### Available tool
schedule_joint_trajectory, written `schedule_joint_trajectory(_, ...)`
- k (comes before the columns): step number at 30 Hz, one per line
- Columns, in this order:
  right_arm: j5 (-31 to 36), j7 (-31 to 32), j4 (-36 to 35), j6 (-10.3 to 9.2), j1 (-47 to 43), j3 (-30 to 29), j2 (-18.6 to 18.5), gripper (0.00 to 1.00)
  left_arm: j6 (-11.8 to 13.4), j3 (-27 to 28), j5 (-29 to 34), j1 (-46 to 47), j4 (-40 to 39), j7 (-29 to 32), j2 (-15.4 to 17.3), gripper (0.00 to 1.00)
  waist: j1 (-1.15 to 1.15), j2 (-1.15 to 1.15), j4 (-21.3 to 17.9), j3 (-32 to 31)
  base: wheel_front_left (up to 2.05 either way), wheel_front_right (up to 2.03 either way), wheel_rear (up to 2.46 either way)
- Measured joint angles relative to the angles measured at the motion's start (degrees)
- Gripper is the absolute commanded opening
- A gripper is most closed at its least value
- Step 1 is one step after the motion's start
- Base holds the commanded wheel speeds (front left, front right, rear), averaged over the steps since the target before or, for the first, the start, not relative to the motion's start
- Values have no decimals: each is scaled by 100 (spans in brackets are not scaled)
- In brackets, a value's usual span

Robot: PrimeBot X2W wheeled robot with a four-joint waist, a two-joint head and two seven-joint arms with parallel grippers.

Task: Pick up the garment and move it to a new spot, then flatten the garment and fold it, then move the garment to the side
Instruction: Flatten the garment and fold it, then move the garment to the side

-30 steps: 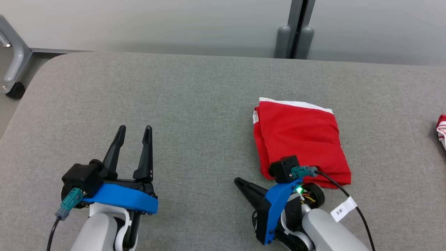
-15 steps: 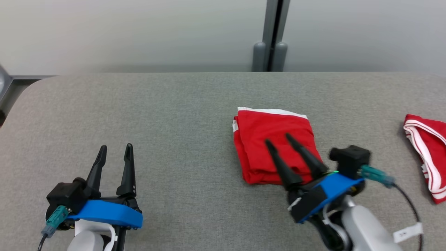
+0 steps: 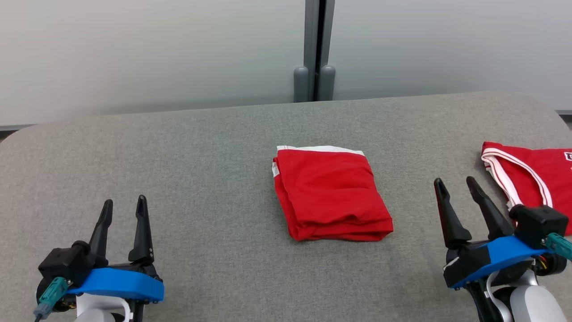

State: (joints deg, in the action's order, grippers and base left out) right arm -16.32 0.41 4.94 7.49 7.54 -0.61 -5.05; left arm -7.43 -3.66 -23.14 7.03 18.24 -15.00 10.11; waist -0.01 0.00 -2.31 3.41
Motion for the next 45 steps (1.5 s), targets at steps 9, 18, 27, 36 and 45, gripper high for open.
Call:
schedule_joint_trajectory(9,390,-123,537,0,-5,-156,-192,100,0,88,100,-83,198,0,-8,100,0,0,-63,-188,0,0,0)
schedule_joint_trajectory(18,687,-174,762,0,-103,-233,-202,100,0,111,124,-137,307,0,-45,100,0,0,-43,-350,0,0,0)
schedule_joint_trajectory(27,736,-151,759,0,-186,-212,-145,100,0,109,170,-162,455,0,-64,100,0,0,-33,-372,0,0,0)
schedule_joint_trajectory(36,666,-169,712,0,-190,-147,-142,100,0,100,197,-157,485,0,-81,100,0,0,-12,-344,0,0,0)
schedule_joint_trajectory(45,555,-13,692,0,-110,-46,-193,100,0,67,196,-127,443,0,-75,100,1,0,25,-280,0,0,0)
